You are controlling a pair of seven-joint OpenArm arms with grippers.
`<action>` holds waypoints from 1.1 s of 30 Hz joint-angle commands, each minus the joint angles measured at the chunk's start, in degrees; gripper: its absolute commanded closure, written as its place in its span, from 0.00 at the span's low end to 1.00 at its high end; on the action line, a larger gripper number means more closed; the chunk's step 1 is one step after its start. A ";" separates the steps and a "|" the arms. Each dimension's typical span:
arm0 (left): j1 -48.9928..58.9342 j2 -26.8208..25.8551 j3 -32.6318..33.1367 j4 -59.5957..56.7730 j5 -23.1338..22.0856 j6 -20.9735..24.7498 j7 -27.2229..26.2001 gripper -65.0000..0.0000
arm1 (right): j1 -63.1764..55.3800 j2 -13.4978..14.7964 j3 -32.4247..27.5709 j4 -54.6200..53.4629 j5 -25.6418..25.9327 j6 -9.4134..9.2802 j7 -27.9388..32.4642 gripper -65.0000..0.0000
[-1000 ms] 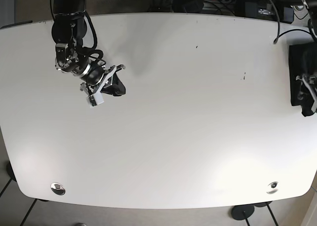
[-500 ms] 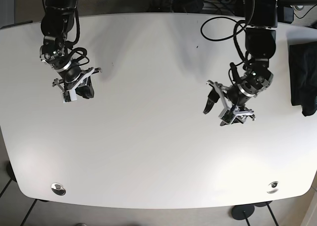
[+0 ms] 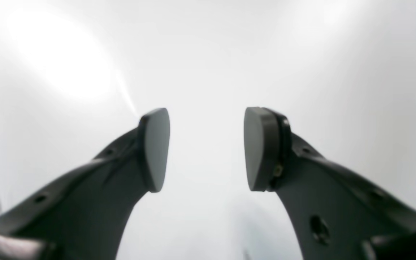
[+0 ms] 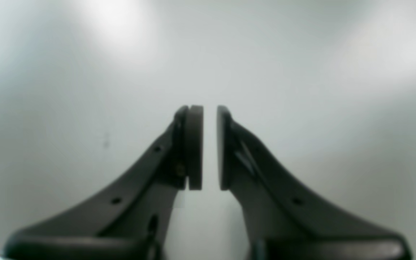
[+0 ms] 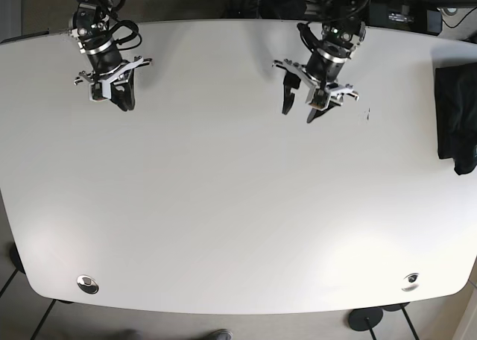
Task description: Fold the T-shirt properly
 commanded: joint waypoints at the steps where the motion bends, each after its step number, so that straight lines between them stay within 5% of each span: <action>1: 6.09 -0.04 -0.10 6.52 -0.48 0.36 -1.88 0.55 | -3.40 -0.51 0.26 5.16 0.72 0.44 2.00 0.91; 7: 21.47 -0.40 -0.19 13.28 -0.57 2.82 -1.88 0.55 | -15.71 -1.12 0.52 12.37 1.68 0.44 2.09 0.91; 11: 28.68 -0.48 -0.28 14.16 -1.27 8.62 -2.23 0.57 | -22.92 -0.95 3.51 12.54 10.91 0.44 2.09 0.91; 15: 32.90 -1.89 -0.28 14.78 -10.15 8.62 -2.23 0.68 | -27.05 -0.86 3.86 12.19 11.88 0.53 3.06 0.91; 21: 29.65 -3.74 -1.51 15.39 -14.73 8.71 -1.88 0.67 | -23.09 -1.03 3.42 11.05 11.53 0.53 4.47 0.91; 29: 17.95 -3.74 -1.16 15.31 -14.46 8.71 1.99 0.43 | -12.63 -0.15 3.42 11.22 11.44 0.53 0.07 0.90; 33: 12.94 -3.74 -0.89 14.60 -14.55 8.71 6.12 0.44 | -5.42 0.29 3.33 11.40 11.44 0.53 -6.17 0.70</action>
